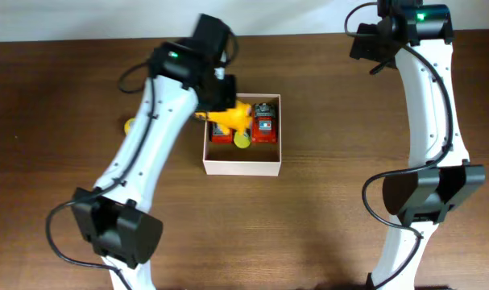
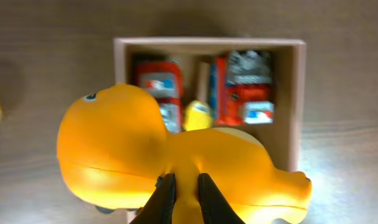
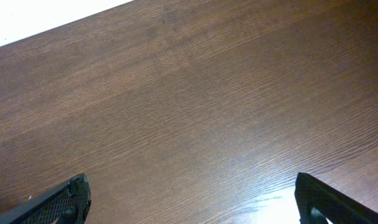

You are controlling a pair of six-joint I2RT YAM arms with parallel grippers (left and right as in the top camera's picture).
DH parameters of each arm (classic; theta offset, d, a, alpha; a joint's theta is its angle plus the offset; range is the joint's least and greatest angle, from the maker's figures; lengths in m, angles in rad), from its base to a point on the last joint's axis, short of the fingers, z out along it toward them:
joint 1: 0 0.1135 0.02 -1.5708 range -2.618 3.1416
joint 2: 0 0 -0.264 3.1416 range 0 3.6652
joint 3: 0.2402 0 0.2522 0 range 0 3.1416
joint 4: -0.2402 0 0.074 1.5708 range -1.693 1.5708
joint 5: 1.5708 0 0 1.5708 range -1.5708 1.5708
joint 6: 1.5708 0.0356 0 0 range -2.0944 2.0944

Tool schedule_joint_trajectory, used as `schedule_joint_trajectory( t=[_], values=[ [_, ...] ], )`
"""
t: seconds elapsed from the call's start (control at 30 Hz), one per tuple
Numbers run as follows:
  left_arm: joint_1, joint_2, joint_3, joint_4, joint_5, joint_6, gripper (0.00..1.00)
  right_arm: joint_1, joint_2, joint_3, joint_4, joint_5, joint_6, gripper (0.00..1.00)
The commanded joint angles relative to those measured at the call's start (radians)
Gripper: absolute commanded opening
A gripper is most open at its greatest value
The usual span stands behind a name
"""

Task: Pack container
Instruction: 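Lift the orange toy and carry it right over the box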

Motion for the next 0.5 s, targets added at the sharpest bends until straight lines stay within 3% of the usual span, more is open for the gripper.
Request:
schedule_joint_trajectory(
  t=[0.0,0.47],
  values=[
    [-0.053,0.005,0.024,-0.013,-0.046,-0.116,0.13,-0.007,-0.003,-0.005,0.001,0.012,-0.007,0.99],
    [-0.178,0.098,0.019,-0.022,-0.129,-0.226,0.12,-0.007,-0.003,-0.005,0.001,0.012,-0.007,0.99]
  ],
)
